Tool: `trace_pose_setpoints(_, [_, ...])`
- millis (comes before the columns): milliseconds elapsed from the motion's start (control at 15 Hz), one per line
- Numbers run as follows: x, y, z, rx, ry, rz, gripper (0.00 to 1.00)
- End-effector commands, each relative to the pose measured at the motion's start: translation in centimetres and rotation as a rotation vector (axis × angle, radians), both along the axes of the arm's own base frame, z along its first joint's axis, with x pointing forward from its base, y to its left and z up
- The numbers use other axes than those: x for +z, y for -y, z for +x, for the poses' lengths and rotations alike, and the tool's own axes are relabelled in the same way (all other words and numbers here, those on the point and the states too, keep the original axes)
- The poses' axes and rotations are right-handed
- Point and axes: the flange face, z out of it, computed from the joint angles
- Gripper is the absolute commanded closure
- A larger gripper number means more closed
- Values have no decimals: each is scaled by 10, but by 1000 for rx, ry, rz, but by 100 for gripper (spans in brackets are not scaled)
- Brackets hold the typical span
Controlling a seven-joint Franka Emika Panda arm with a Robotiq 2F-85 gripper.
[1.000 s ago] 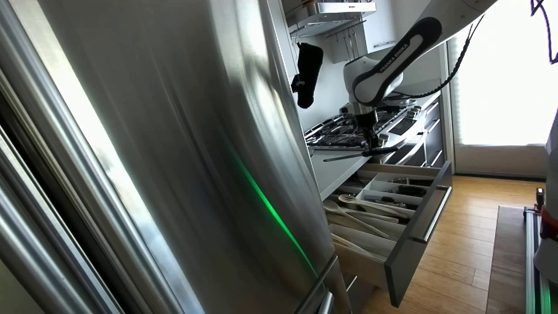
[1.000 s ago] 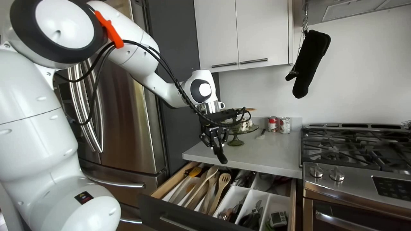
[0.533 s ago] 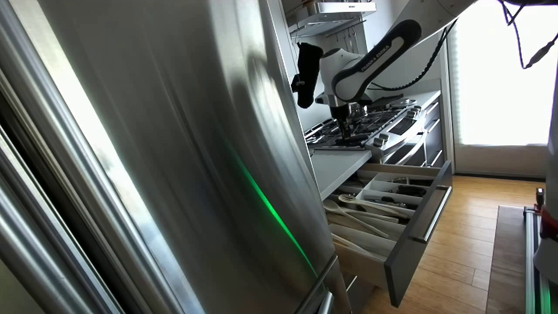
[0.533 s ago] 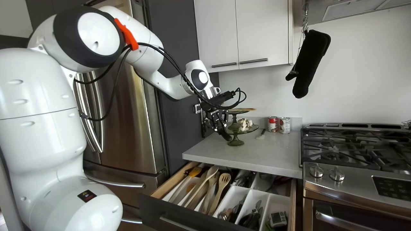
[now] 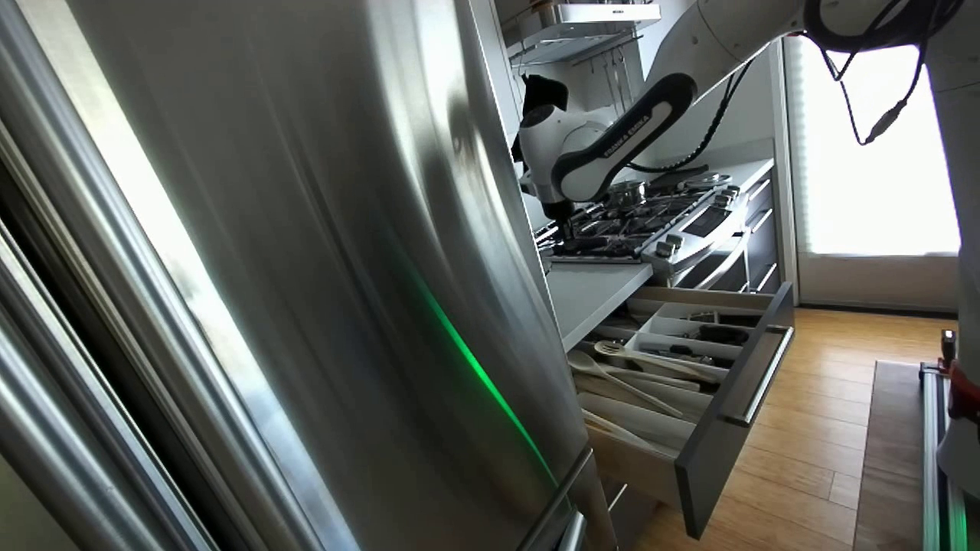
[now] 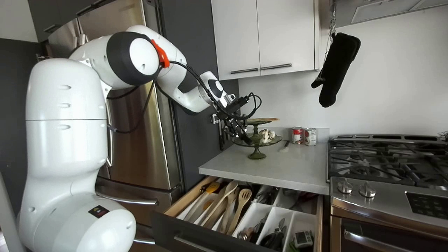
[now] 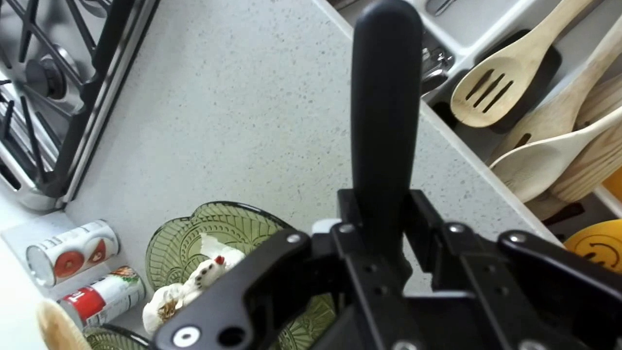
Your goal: Remove the black knife from the open drawer and put it on the cake stand
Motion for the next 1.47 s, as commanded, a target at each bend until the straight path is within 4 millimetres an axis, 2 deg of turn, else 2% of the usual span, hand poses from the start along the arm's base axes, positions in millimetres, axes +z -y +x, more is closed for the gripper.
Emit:
trace_pose_setpoints(0, [-10,-22,29,9,53,-68,93])
trace_pose_setpoints(267, [-24,-41,56,34,109,-143,93])
trace_pose_setpoints(800, [-57,-64,87,109,203,-196,93])
trace_pose_setpoints(1400, [-75,-71,106,168,241,-274,93])
